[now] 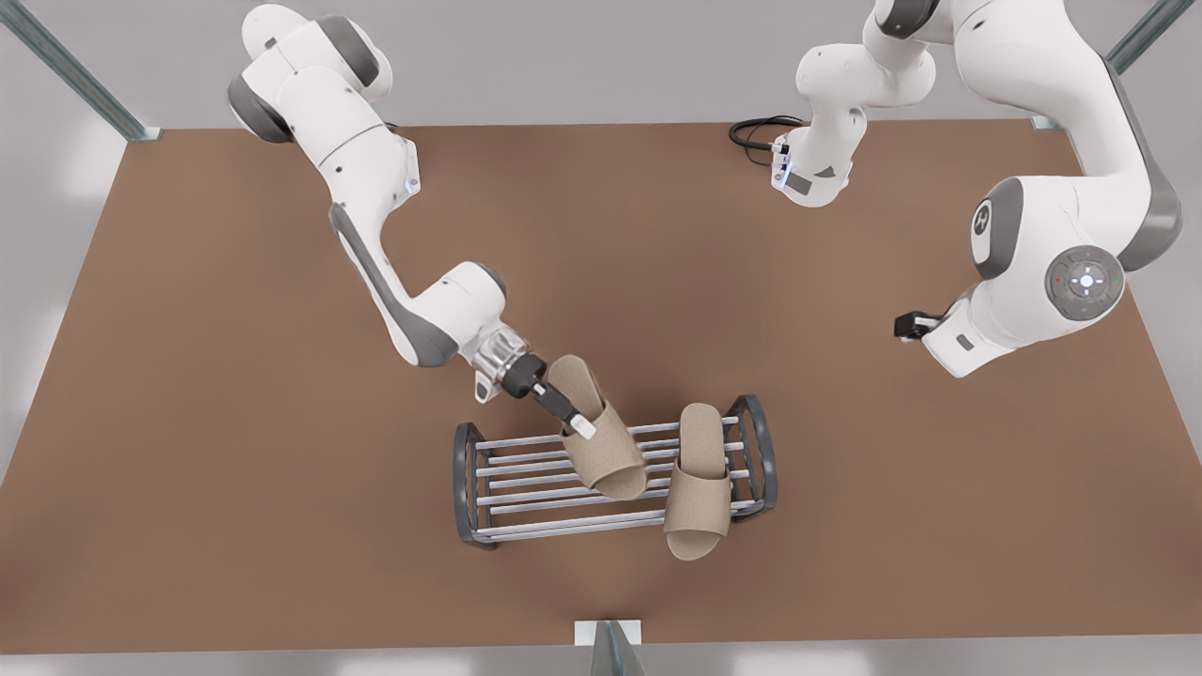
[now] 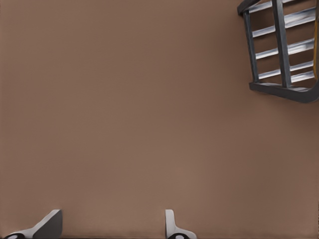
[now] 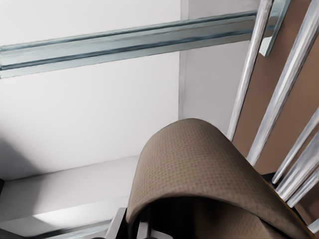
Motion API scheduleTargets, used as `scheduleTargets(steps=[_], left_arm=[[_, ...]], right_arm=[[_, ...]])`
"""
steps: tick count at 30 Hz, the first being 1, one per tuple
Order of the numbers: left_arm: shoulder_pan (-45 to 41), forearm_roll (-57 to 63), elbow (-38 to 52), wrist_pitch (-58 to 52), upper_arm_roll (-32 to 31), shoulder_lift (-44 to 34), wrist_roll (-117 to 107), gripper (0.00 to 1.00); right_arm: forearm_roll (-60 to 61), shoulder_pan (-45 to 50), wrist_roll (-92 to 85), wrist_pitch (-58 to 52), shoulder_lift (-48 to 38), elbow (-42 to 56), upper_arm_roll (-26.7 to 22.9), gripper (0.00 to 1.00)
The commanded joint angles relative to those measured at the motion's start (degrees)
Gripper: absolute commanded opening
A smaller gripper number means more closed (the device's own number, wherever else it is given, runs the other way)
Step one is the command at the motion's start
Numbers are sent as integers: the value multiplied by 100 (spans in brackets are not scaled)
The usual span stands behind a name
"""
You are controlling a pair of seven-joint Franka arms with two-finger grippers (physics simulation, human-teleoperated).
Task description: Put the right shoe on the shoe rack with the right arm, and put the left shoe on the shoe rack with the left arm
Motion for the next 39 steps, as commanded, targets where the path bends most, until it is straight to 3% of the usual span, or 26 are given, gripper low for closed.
scheduleTargets(steps=[1,13,15,17,19,20,39], left_arm=[[-56,9,3,-162,-2,-10,-1478,100],[-153,-53,3,-153,-11,-54,-1487,100],[-153,-53,3,-153,-11,-54,-1487,100],[-153,-53,3,-144,-11,-54,-1487,100],[-144,-53,3,-144,-11,-54,-1487,100],[-153,-53,3,-145,-11,-54,-1487,100],[-241,-62,-24,-171,-29,-151,-1830,100]], right_arm=[[-6,-15,-824,-9,48,24,-16,21],[-24,11,-842,0,382,296,-324,21],[-33,11,-842,-9,391,296,-350,46],[-50,11,-842,-17,435,296,-367,51],[-59,20,-842,-70,452,288,-385,78],[-59,20,-842,-70,452,288,-385,100],[-94,55,-842,-79,241,200,-394,100]])
